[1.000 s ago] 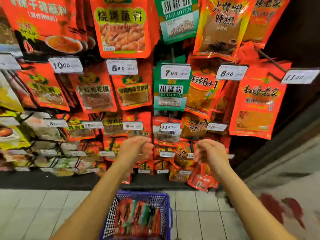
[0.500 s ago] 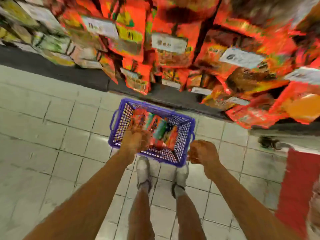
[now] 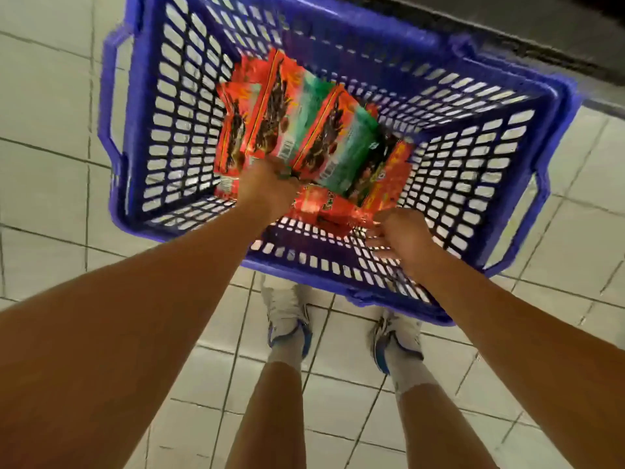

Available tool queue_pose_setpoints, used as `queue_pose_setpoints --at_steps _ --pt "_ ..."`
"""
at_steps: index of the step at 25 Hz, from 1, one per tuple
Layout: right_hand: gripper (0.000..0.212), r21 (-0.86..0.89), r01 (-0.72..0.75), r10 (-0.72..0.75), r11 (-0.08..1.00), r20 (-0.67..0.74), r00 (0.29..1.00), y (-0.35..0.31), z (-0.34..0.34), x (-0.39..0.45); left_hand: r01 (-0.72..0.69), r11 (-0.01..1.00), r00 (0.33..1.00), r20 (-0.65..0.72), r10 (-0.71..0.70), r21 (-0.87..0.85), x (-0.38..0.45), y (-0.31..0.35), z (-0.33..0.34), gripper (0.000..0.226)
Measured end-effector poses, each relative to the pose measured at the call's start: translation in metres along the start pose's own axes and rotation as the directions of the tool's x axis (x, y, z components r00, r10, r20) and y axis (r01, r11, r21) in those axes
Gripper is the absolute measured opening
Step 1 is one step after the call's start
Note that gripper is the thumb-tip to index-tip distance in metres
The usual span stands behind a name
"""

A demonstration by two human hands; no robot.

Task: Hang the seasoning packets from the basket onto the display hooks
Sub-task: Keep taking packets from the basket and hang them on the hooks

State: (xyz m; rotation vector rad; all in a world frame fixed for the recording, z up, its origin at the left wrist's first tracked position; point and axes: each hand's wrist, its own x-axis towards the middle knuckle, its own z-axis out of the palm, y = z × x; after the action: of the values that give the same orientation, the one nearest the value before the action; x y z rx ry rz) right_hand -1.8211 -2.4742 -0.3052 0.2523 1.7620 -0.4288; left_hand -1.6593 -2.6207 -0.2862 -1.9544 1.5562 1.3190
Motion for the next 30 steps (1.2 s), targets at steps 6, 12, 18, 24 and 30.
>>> queue_pose_setpoints --at_steps 6,12,18,24,30 --pt "0.020 0.174 0.058 -0.056 0.983 -0.019 0.998 -0.033 -0.001 0.052 -0.113 0.993 0.992 -0.061 0.112 -0.028 0.052 0.010 0.058 0.039" --pt "0.057 0.387 -0.088 0.002 0.918 0.218 0.976 -0.063 -0.022 0.048 -0.775 0.611 0.611 0.440 0.658 0.162 0.004 -0.018 0.040 0.017" --pt "0.018 0.253 -0.144 0.125 0.957 0.091 0.988 -0.042 -0.025 0.045 -0.601 0.745 0.799 0.244 0.550 0.289 0.023 -0.011 0.030 0.072" --pt "0.034 0.360 -0.145 0.087 0.922 0.171 0.981 -0.036 -0.012 0.049 -0.256 0.948 0.942 -0.172 0.289 0.191 0.064 0.031 0.049 0.061" --pt "0.037 0.461 -0.117 0.050 0.880 0.156 0.987 -0.024 -0.020 0.029 -0.394 0.918 0.910 0.156 0.383 0.041 0.022 0.002 0.035 0.036"
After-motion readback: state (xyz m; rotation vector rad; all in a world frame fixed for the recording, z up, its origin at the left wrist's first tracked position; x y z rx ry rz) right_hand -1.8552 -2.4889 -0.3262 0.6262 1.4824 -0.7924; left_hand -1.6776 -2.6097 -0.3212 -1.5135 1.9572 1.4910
